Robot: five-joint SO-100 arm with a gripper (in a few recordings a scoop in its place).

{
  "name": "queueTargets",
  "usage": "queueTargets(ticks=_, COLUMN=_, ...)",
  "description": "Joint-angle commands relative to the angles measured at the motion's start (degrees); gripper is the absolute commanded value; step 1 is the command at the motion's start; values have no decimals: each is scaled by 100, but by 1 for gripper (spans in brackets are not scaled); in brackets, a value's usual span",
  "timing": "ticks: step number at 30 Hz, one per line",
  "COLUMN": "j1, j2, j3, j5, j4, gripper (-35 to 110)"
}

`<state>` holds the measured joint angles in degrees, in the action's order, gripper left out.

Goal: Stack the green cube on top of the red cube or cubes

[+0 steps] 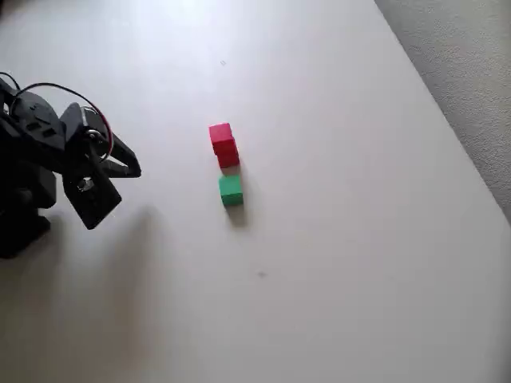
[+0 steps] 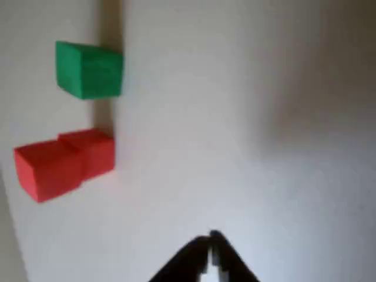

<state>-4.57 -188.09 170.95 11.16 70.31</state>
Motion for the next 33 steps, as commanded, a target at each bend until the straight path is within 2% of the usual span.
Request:
queueTargets(ticks=1, j1=-88, j2=-62, j3=44, j5=272, j4=-413, gripper=-2)
queueTargets(ticks=2, j1=-255, j2=-62, j3=26, j5=791, j4=-624, gripper=-2)
queueTargets(ticks=4, j1=-668, j2=-62, j3=-202, j5=1046, j4=-861, gripper=-2)
queueTargets(ticks=7, j1=-967, j2=237, j3=-888, j5=888, j4=-870, gripper=0)
queueTargets(ticks=13, j1=-791, j2=4887, j3=-3612, j5=299, j4=-923, gripper=9)
queueTargets(ticks=16, j1=-668, j2=6249, j3=-4562, j5=167, j4=-756, gripper=19)
queueTargets(ticks=19, j1=-466, j2=6970, j3=-5045, j5=88, j4=-650, gripper=30)
queueTargets(ticks=27, j1=-554, j2=8648, j3=-6135, j5=-79, j4=-580, gripper=30)
queueTargets(ticks=33, j1=-738, j2=9255, j3=-6715, j5=-26, j4=-519, gripper=30)
